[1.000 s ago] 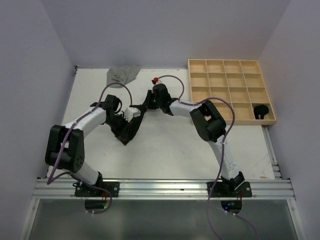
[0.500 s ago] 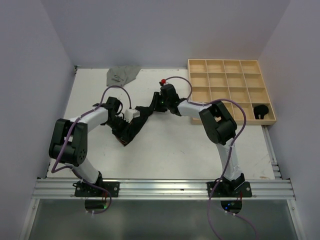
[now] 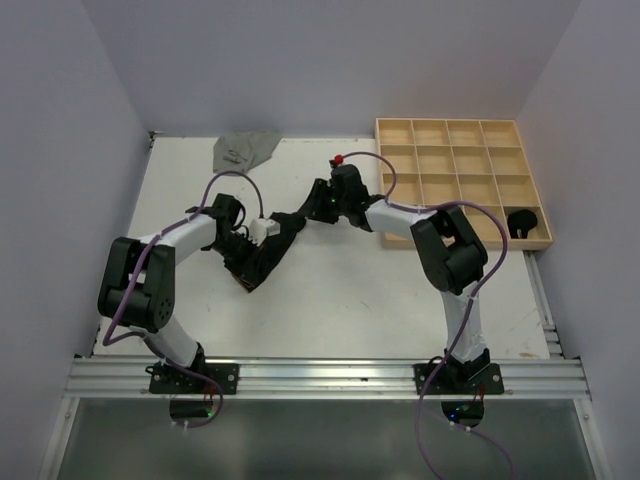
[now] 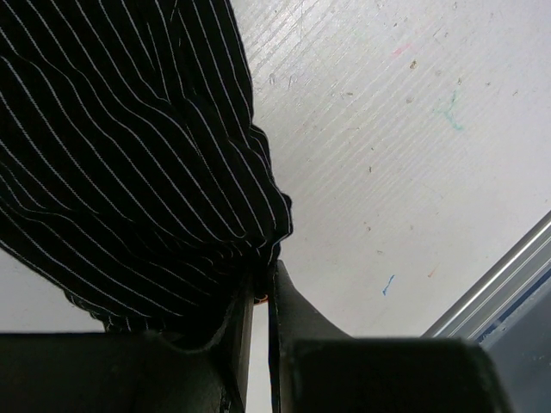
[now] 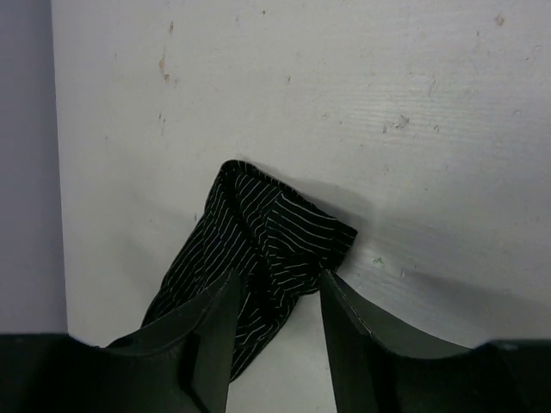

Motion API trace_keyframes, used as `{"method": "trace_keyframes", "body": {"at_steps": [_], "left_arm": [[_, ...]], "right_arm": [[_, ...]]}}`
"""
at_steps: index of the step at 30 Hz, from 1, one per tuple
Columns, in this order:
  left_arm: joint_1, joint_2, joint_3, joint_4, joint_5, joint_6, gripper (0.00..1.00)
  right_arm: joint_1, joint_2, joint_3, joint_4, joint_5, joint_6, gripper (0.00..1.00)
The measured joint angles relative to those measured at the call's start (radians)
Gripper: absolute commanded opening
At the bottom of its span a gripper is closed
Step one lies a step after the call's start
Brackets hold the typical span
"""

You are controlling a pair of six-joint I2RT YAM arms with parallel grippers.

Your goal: Roll the underwear

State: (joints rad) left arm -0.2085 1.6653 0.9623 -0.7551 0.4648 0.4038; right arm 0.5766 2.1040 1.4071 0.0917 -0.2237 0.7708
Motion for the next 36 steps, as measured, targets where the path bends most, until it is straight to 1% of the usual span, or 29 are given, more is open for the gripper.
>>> {"method": "trace_keyframes", "body": {"at_steps": [7,17,21,25,26,28,29,30,32,34,36], "left_arm": [[0.0,0.001,0.0,0.0,0.0,0.002,0.14],[0.0,0.002,0.001,0.0,0.002,0.003,0.15],[0.0,0.002,0.001,0.0,0.002,0.003,0.15],[0.001,0.002,0.001,0.0,0.004,0.004,0.15],[0.002,0.002,0.001,0.0,0.004,0.004,0.15],[0.003,0.003,0.001,0.0,0.005,0.003,0.15],[0.003,0.003,0.0,0.0,0.006,0.004,0.15],[0.003,0.003,0.0,0.0,0.007,0.004,0.15],[0.003,0.003,0.0,0.0,0.007,0.004,0.15],[0.003,0.003,0.0,0.0,0.007,0.004,0.16],[0.004,0.003,0.0,0.0,0.007,0.004,0.16]], "right_arm": [[0.028,0.0,-0.037,0.026,-0.045,0.08,0.49],[0.075,0.002,-0.036,-0.002,-0.056,0.103,0.49],[0.081,0.005,-0.026,-0.036,-0.056,0.103,0.45],[0.084,0.01,-0.005,-0.055,-0.055,0.101,0.38],[0.084,0.015,0.003,-0.058,-0.055,0.101,0.37],[0.084,0.024,0.016,-0.068,-0.051,0.1,0.4],[0.084,0.031,0.026,-0.084,-0.049,0.1,0.44],[0.084,0.037,0.037,-0.098,-0.047,0.099,0.53],[0.084,0.044,0.046,-0.123,-0.034,0.093,0.6],[0.084,0.044,0.046,-0.144,-0.023,0.089,0.61],[0.084,0.044,0.046,-0.156,-0.013,0.087,0.6]]}}
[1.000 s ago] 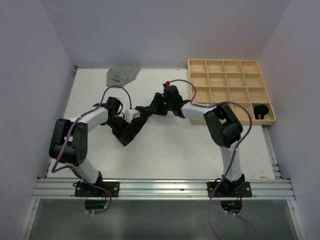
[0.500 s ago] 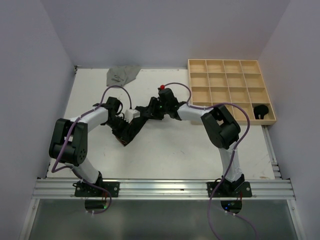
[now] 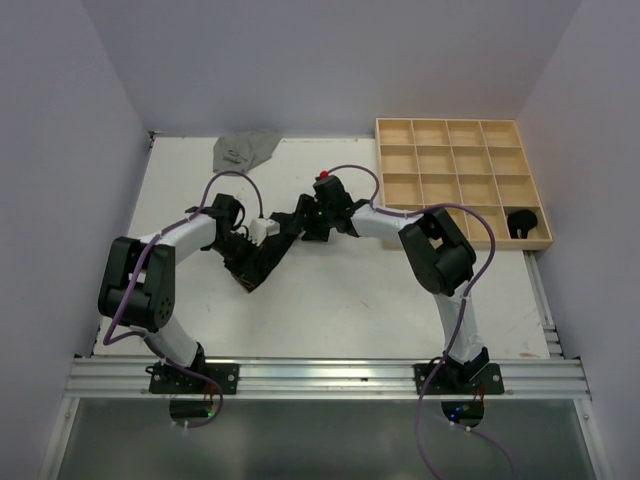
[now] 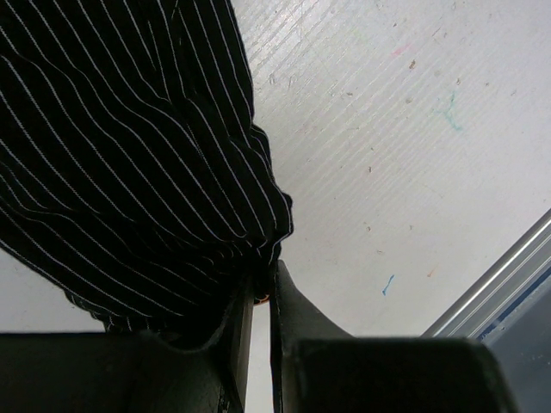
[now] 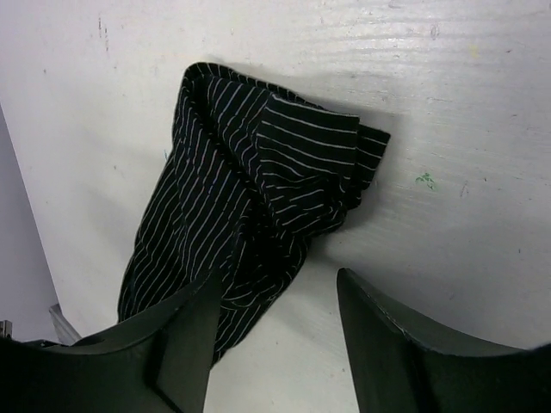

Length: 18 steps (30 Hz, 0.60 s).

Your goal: Roll the underwear

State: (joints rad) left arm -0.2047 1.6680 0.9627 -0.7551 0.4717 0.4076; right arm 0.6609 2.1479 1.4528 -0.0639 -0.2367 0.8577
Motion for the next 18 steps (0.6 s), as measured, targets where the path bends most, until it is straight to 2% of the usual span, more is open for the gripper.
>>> {"method": "trace_keyframes", "body": {"at_steps": [3,14,18], "left_arm": [[0.0,0.0,0.0,0.0,0.0,0.0,0.16],[0.001,0.0,0.0,0.001,0.001,0.0,0.16],[0.001,0.0,-0.001,0.001,0.002,0.0,0.16]], "right_arm": [[0.0,0.0,0.0,-0.01,0.01,-0.003,0.54],[0.012,0.01,0.039,-0.032,0.01,-0.001,0.51],[0.015,0.01,0.058,-0.036,0.01,0.0,0.46]]}}
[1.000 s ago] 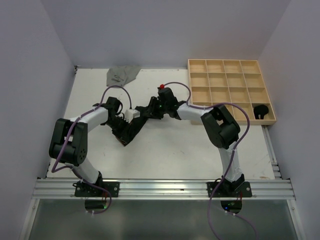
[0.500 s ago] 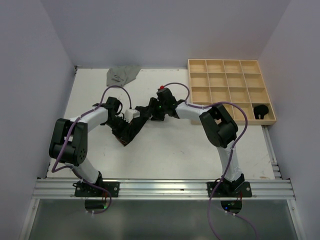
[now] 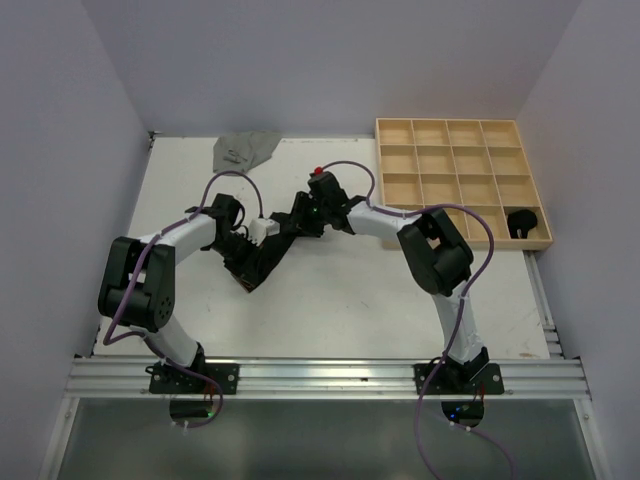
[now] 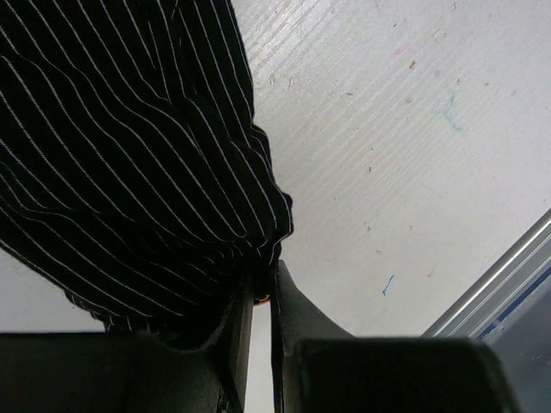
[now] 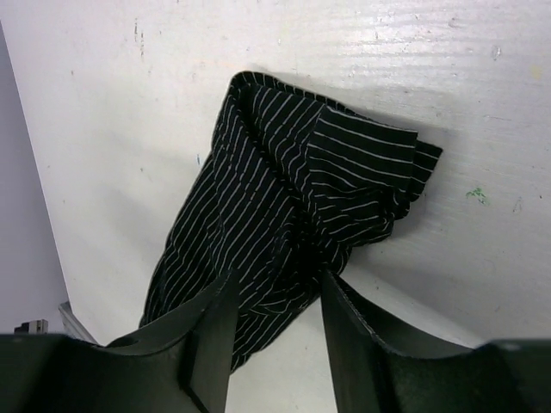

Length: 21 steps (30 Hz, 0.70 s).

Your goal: Roll the underwear

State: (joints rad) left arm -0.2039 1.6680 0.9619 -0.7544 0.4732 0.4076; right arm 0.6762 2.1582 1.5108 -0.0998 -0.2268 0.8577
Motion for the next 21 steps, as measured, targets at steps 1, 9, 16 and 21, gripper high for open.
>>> {"method": "trace_keyframes", "body": {"at_steps": [1,9,16,21], "left_arm": [[0.0,0.0,0.0,0.0,0.0,0.0,0.16],[0.0,0.0,0.0,0.0,0.0,0.001,0.17],[0.001,0.0,-0.001,0.001,0.002,0.004,0.16],[0.001,0.0,-0.002,0.001,0.003,0.007,0.16]], "right_arm": [[0.001,0.002,0.006,-0.002,0.0,0.001,0.44],[0.0,0.039,0.04,-0.022,0.0,0.002,0.28],[0.0,0.059,0.064,-0.052,0.001,-0.008,0.0],[0.0,0.059,0.101,-0.08,0.011,-0.026,0.0]]}}
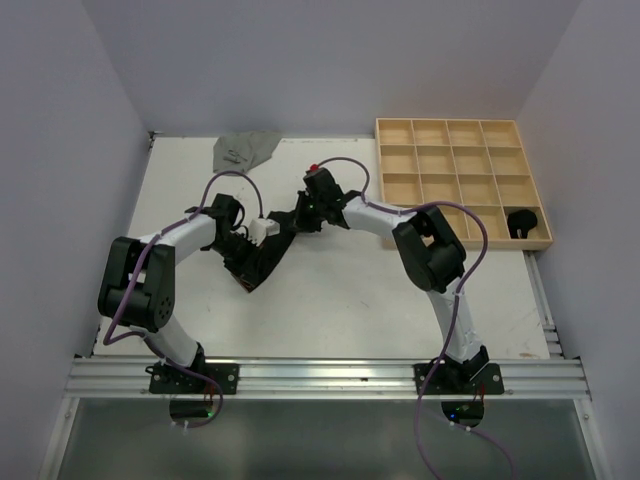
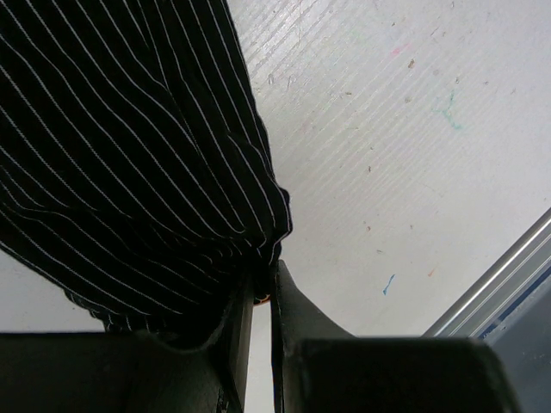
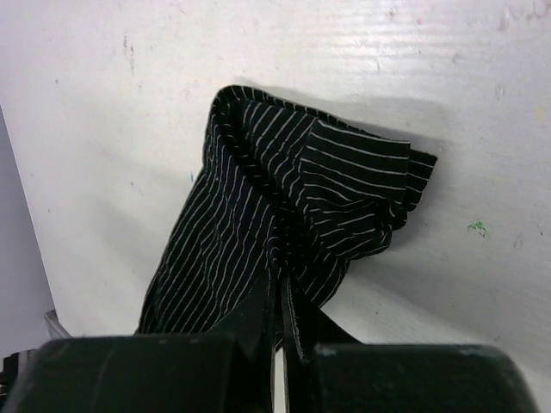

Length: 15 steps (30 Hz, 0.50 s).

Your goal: Roll the underwear

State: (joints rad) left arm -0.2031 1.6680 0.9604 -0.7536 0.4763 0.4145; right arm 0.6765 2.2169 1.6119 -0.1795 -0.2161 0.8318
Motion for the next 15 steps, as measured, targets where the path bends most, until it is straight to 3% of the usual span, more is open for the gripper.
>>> {"method": "trace_keyframes", "body": {"at_steps": [15], "left_arm": [[0.0,0.002,0.0,0.0,0.0,0.001,0.17]], "right_arm": [[-0.027,0.0,0.076,-0.057,0.024,-0.059,0.0]]}}
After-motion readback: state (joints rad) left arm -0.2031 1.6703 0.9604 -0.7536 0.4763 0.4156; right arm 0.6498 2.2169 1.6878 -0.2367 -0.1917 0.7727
